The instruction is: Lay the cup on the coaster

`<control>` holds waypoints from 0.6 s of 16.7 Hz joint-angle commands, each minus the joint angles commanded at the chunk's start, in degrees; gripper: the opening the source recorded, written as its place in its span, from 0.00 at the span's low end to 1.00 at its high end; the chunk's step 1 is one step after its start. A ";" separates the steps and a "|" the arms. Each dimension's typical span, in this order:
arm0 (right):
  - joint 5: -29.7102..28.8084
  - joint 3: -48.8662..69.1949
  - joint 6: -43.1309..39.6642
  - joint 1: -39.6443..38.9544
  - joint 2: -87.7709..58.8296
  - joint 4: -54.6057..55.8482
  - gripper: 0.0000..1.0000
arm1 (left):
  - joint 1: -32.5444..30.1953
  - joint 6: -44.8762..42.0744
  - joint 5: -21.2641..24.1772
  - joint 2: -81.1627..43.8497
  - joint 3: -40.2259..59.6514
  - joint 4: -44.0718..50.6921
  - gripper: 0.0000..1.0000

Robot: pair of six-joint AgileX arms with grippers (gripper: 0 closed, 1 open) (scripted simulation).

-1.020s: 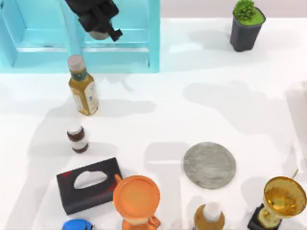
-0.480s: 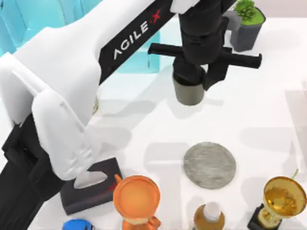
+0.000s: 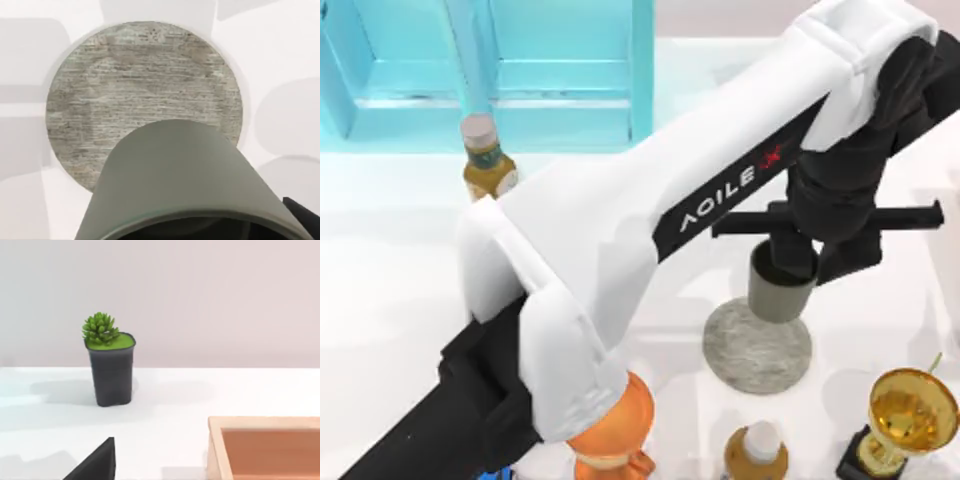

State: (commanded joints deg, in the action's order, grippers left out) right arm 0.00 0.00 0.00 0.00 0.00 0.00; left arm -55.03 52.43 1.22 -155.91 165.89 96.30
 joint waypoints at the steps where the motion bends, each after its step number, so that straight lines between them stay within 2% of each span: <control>1: 0.00 0.00 0.00 0.00 0.00 0.00 1.00 | -0.23 0.73 -0.13 -0.34 0.25 0.09 0.00; 7: 0.00 0.00 0.00 0.00 0.00 0.00 1.00 | 0.00 0.78 -0.08 -0.41 0.07 -0.11 0.00; 10: 0.00 0.00 0.00 0.00 0.00 0.00 1.00 | 0.17 0.60 -0.29 1.56 -3.38 -3.61 0.00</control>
State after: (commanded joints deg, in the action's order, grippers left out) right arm 0.00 0.00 0.00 0.00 0.00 0.00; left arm -54.86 53.03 0.94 -154.35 162.51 92.69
